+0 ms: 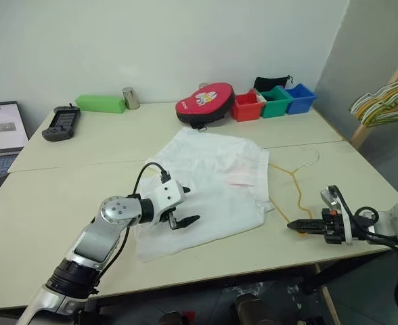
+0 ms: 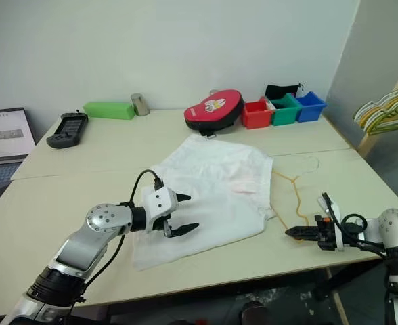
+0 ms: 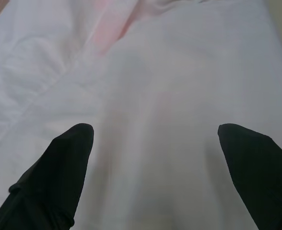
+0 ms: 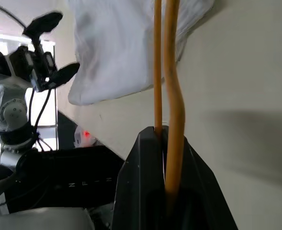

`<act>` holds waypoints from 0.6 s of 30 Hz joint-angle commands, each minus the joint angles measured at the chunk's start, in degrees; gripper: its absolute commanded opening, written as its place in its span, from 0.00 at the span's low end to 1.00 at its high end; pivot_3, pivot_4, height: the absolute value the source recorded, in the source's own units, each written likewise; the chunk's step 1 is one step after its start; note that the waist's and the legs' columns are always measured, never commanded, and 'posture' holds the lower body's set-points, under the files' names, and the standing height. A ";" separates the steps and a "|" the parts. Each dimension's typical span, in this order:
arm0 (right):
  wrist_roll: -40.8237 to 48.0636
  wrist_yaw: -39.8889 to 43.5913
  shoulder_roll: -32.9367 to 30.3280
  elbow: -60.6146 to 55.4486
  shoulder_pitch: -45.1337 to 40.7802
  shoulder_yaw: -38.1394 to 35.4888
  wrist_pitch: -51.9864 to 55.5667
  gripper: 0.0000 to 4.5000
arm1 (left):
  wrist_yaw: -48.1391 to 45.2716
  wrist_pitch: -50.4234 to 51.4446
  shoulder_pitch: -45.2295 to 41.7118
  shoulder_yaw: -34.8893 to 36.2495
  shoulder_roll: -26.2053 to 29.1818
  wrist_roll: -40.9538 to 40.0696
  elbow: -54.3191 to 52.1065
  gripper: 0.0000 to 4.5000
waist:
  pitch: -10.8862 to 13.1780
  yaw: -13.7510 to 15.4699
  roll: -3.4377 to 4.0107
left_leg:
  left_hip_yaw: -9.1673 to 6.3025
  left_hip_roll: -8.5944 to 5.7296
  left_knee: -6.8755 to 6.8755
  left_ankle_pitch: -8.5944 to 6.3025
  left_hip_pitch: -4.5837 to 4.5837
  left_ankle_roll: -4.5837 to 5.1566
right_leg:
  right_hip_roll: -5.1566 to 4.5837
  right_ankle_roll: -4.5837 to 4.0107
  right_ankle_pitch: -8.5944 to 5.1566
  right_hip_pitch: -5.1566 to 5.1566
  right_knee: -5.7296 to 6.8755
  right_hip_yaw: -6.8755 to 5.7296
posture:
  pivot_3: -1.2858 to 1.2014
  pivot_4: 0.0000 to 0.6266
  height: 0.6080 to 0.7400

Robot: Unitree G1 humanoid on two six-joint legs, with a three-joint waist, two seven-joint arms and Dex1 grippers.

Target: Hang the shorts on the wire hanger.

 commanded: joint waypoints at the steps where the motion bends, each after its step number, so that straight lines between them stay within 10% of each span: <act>1: 2.88 -0.38 0.21 -2.28 -0.66 -0.31 1.06 0.00 | -0.81 -2.19 -1.91 1.08 -0.01 0.02 0.21 0.99 | 0.00 -0.09 0.00 | 0.01 0.00 0.01 0.00 -0.03 0.00 | 0.00 0.01 0.01 -0.02 0.00 0.00 | 0.46 0.06 1.00; 18: -9.22 0.77 0.37 17.53 -11.79 7.12 -11.73 0.00 | -4.84 -7.93 0.10 -1.72 2.71 4.48 0.90 0.99 | -0.03 -0.37 0.02 | 0.09 -0.01 0.10 0.01 -0.15 0.01 | -0.02 0.09 0.08 -0.15 0.02 0.08 | 0.46 0.05 1.00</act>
